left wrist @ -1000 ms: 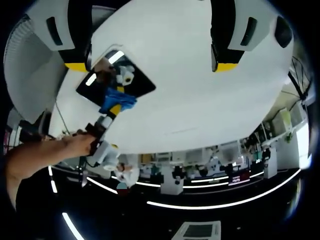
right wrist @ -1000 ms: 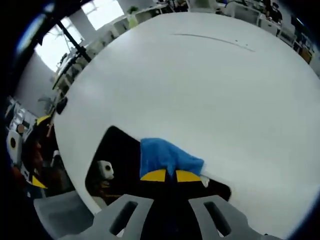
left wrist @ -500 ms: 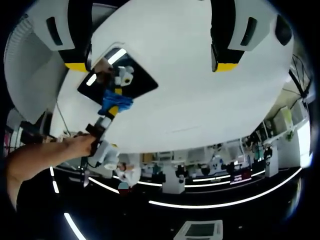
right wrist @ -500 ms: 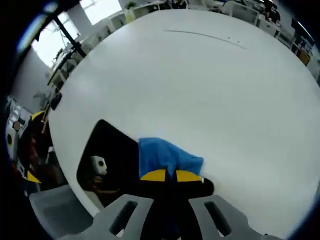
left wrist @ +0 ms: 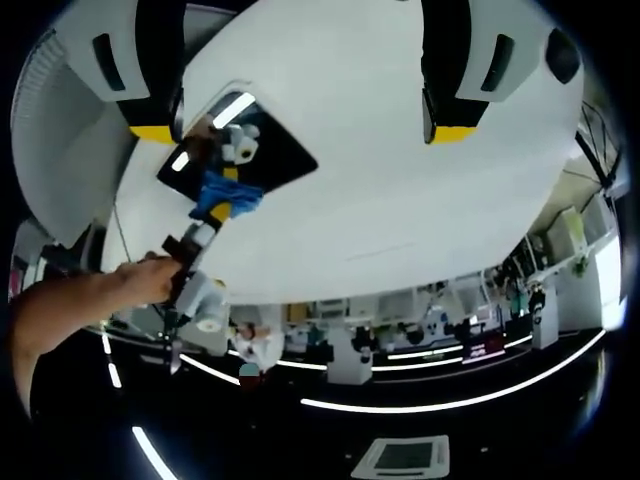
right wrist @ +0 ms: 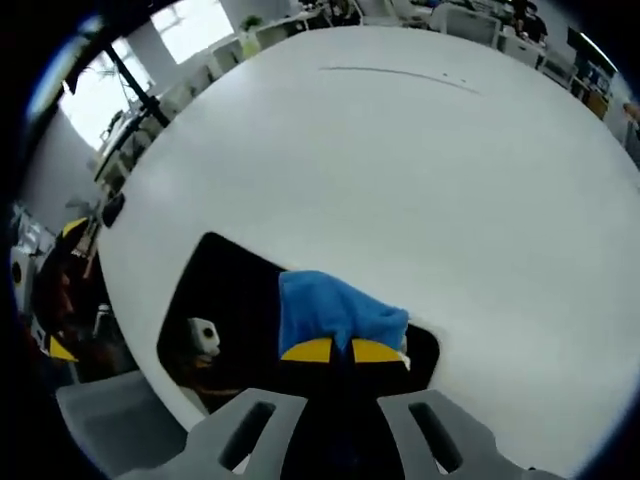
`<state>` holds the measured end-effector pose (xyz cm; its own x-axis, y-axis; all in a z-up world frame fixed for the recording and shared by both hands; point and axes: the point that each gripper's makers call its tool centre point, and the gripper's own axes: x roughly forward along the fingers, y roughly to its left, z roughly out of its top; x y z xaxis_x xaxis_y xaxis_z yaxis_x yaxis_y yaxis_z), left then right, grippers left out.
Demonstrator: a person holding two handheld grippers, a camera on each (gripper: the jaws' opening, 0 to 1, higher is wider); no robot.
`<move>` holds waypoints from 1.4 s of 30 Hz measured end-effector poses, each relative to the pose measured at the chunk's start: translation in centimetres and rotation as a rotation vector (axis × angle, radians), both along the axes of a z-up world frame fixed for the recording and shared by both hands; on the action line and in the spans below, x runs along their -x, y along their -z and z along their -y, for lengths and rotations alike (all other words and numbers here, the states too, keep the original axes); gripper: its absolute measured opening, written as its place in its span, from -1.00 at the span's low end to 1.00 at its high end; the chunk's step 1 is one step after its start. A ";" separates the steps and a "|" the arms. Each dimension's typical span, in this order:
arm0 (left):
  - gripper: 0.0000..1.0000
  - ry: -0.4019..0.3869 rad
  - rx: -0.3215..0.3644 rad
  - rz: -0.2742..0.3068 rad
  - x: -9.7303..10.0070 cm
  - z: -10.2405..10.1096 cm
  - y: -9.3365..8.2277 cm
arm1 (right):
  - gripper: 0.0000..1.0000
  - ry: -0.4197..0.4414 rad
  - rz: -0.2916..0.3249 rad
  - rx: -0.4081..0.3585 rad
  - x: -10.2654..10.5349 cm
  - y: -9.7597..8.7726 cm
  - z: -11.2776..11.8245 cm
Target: Wipe the mirror surface with the cleaning cloth until all visible marks leave the cleaned area.
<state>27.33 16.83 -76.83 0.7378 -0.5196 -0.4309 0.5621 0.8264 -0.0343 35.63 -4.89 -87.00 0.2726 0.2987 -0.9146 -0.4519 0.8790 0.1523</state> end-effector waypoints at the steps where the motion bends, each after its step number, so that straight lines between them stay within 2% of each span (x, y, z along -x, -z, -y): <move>1: 0.99 0.002 -0.001 0.002 0.0 0.1 -0.1 | -1.00 0.001 -0.001 0.000 0.3 0.0 0.0; 9: 0.99 0.020 -0.002 0.001 0.4 0.7 0.1 | -1.00 -0.008 0.001 0.000 2.7 0.0 -0.1; 15: 0.99 0.034 0.001 -0.004 1.0 1.3 0.3 | -1.00 -0.008 -0.023 -0.015 4.5 0.0 -0.1; 32: 0.99 0.026 0.005 -0.001 1.6 1.3 0.4 | -1.00 0.024 -0.066 -0.071 8.9 0.0 0.3; 42: 0.99 0.013 0.011 0.003 1.7 1.0 0.2 | -1.00 0.012 -0.078 -0.068 11.2 0.0 0.1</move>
<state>25.62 15.78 -77.07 0.7326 -0.5337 -0.4226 0.5726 0.8188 -0.0414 24.47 -5.01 -86.99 0.2055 0.3576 -0.9110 -0.4256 0.8709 0.2458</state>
